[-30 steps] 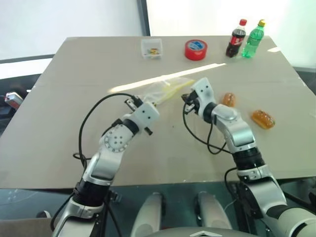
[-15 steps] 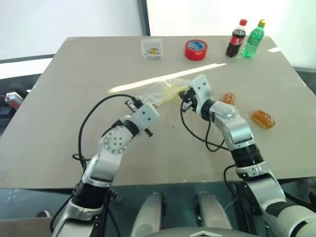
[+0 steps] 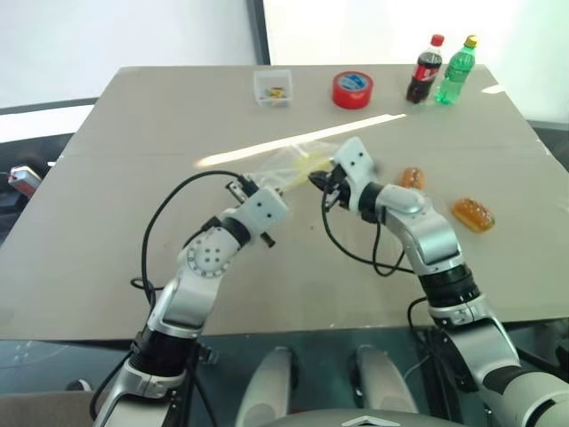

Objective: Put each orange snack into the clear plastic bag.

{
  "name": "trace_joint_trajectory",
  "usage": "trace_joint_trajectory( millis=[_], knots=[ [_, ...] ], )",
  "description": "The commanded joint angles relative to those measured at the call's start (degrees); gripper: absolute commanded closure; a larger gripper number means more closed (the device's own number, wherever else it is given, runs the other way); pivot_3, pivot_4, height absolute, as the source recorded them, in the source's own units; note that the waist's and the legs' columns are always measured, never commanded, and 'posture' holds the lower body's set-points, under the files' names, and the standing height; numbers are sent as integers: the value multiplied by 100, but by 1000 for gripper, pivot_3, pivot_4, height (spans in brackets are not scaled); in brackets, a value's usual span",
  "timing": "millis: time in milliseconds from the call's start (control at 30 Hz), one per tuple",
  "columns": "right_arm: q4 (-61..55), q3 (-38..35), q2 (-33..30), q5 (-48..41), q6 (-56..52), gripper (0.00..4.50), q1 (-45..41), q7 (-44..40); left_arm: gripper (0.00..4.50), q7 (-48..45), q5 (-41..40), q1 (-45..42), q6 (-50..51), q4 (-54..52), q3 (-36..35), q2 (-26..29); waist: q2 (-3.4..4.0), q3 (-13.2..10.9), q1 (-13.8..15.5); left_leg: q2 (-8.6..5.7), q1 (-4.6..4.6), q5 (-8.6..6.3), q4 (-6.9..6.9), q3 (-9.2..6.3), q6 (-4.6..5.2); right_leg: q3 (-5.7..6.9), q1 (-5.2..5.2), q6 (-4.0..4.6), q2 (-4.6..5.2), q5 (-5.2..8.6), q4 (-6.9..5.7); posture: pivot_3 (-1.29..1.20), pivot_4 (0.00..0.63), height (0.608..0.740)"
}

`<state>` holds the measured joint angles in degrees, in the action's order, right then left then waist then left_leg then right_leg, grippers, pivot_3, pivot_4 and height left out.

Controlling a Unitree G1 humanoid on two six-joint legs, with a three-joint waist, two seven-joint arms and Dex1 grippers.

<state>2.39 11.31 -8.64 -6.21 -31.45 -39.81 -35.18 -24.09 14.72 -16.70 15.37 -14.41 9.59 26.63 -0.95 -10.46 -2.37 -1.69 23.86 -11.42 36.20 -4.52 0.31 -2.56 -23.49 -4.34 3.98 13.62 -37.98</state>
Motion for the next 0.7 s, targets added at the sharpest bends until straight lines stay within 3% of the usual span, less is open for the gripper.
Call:
trace_joint_trajectory(
  millis=[33, 700],
  knots=[
    [-303, -3, 14, -168, -84, 4453, -62, -59, 4500, 5, 38, -35, -68, -170, -38, 12, 0, 0, 0, 0, 0, 0, 0, 0, 0, 0, 0, 0, 0, 0, 0, 0, 150, 740],
    [531, 46, 169, 27, 210, 4453, -163, 293, 4500, -407, 0, 36, -321, -401, 99, 126, 0, 0, 1, 0, 0, 0, 0, 1, 0, 0, 0, 0, 0, 0, 0, 0, 150, 740]
  ],
)
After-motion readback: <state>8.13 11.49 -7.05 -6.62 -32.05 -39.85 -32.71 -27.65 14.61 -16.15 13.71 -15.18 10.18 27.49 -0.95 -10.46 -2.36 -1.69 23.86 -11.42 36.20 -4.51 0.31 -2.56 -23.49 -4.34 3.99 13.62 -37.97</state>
